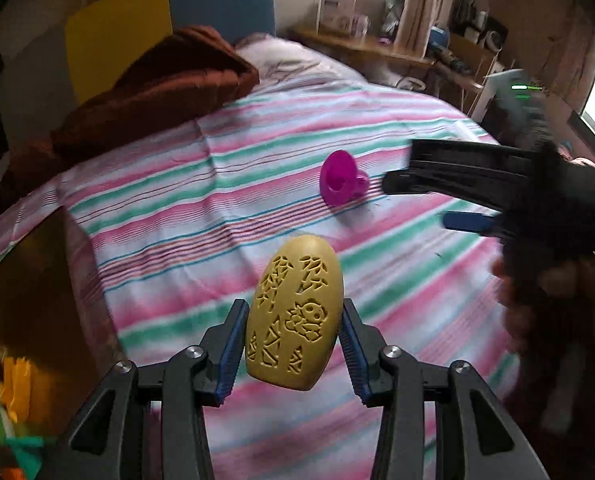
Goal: Organize rigid objects
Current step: 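Carry the yellow oval block toward the tray with the left gripper while the right grasps the magenta cup, then lower the yellow oval block into the tray and open the left gripper, then withdraw the left tool from the tray while the right holds the magenta cup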
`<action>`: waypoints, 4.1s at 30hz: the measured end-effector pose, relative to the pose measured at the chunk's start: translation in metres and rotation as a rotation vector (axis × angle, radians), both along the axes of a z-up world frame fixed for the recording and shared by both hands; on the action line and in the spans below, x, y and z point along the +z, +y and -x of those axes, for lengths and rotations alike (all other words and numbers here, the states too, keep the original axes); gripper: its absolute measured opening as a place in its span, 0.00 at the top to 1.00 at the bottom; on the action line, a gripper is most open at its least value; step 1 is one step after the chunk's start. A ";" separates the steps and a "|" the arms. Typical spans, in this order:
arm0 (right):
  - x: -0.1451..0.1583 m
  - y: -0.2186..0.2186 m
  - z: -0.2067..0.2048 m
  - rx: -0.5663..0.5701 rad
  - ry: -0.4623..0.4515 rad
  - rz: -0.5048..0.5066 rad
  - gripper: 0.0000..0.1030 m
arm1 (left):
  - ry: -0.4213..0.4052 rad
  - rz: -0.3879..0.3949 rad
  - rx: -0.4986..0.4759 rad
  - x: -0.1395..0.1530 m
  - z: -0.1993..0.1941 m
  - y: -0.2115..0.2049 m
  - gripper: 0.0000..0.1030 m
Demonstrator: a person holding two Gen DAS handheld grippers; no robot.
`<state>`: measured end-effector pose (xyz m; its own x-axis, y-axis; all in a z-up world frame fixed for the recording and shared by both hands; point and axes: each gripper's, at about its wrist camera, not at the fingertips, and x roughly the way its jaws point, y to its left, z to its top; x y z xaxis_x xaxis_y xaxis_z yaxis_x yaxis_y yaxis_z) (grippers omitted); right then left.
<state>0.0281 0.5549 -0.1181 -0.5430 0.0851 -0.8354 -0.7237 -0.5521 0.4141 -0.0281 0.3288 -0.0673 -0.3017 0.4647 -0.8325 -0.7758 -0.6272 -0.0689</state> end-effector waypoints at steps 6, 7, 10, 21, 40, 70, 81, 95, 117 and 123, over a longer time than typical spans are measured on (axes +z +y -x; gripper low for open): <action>-0.006 -0.017 0.024 0.102 -0.037 -0.009 0.08 | 0.016 -0.041 0.018 0.016 -0.017 -0.039 0.56; -0.005 -0.018 0.031 0.121 -0.049 -0.032 0.07 | 0.018 -0.048 0.023 0.019 -0.019 -0.047 0.56; 0.000 -0.013 0.049 0.141 -0.072 -0.083 0.03 | 0.005 -0.077 0.041 0.024 -0.022 -0.070 0.56; -0.020 -0.013 0.094 0.242 -0.275 -0.271 0.49 | 0.029 -0.109 0.179 0.037 -0.008 -0.134 0.56; -0.026 -0.108 0.043 0.557 -0.185 -0.396 0.47 | 0.136 -0.105 0.409 0.045 -0.012 -0.222 0.56; -0.030 -0.115 0.048 0.577 -0.169 -0.475 0.48 | 0.144 -0.097 0.677 0.039 -0.009 -0.333 0.56; -0.031 -0.118 0.051 0.592 -0.183 -0.498 0.48 | 0.036 -0.141 0.654 0.031 0.005 -0.326 0.56; -0.029 -0.121 0.054 0.601 -0.196 -0.510 0.48 | -0.099 -0.232 0.495 0.049 0.095 -0.247 0.56; -0.029 -0.121 0.062 0.615 -0.204 -0.517 0.48 | -0.237 0.012 0.560 -0.040 0.195 -0.182 0.56; -0.030 -0.121 0.061 0.613 -0.201 -0.517 0.48 | -0.136 -0.039 0.519 -0.004 0.170 -0.191 0.56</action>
<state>-0.0334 0.4338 -0.1478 -0.4628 0.2221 -0.8582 -0.2649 -0.9585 -0.1052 -0.1982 0.1374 -0.0710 -0.3906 0.3144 -0.8652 -0.3464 -0.9210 -0.1783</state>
